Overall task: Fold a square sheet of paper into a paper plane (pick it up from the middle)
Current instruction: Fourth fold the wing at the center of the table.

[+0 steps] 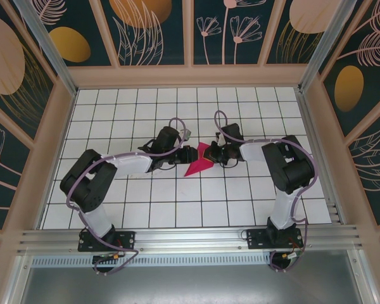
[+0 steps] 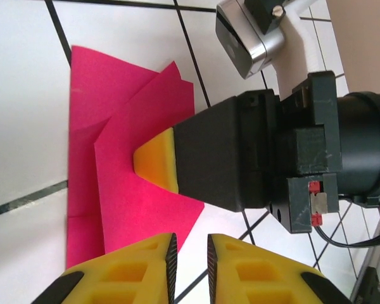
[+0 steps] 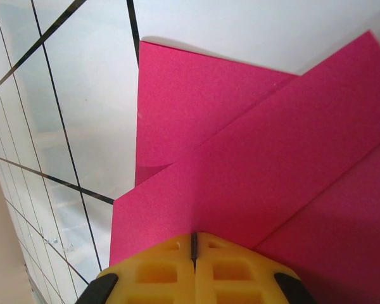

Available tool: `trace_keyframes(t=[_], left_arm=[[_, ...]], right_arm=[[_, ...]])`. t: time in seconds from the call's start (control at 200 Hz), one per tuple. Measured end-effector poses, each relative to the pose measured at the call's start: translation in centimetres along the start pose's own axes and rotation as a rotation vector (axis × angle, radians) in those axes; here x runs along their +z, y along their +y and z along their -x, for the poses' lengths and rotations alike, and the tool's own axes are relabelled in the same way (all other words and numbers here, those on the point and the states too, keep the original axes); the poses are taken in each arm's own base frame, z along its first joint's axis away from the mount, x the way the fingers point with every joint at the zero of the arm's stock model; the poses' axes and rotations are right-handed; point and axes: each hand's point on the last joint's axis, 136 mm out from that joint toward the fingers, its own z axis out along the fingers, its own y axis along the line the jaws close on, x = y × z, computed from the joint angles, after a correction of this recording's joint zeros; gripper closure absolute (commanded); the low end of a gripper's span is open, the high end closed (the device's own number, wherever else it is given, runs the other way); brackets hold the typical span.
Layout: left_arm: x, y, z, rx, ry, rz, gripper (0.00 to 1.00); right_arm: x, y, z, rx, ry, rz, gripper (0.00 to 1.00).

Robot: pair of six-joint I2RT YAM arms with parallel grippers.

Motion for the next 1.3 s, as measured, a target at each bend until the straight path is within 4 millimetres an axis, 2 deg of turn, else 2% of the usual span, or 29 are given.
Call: trace_keyframes(t=[0.32,0.49,0.651,0.946,1.301], left_arm=[[1.3,0.8,-3.4,-0.021,0.105,-0.008,0.76],[1.3,0.9,-4.2,-0.024,0.136,-0.008,0.76],[1.3,1.8,-5.0,-0.02,0.165,0.024,0.77],[1.2,3.7,-5.4,-0.009,0.165,0.114,0.79],[1.2,4.4,-5.2,-0.002,0.147,0.153,0.82]], right_arm=[[0.2,0.1,0.2,0.009,0.011,-0.01,1.0],[0.2,0.1,0.2,0.013,0.016,-0.015,1.0],[0.2,0.1,0.3,0.015,0.019,-0.018,1.0],[0.3,0.0,0.3,0.017,0.021,-0.019,1.0],[0.3,0.0,0.3,0.018,0.022,-0.02,1.0]])
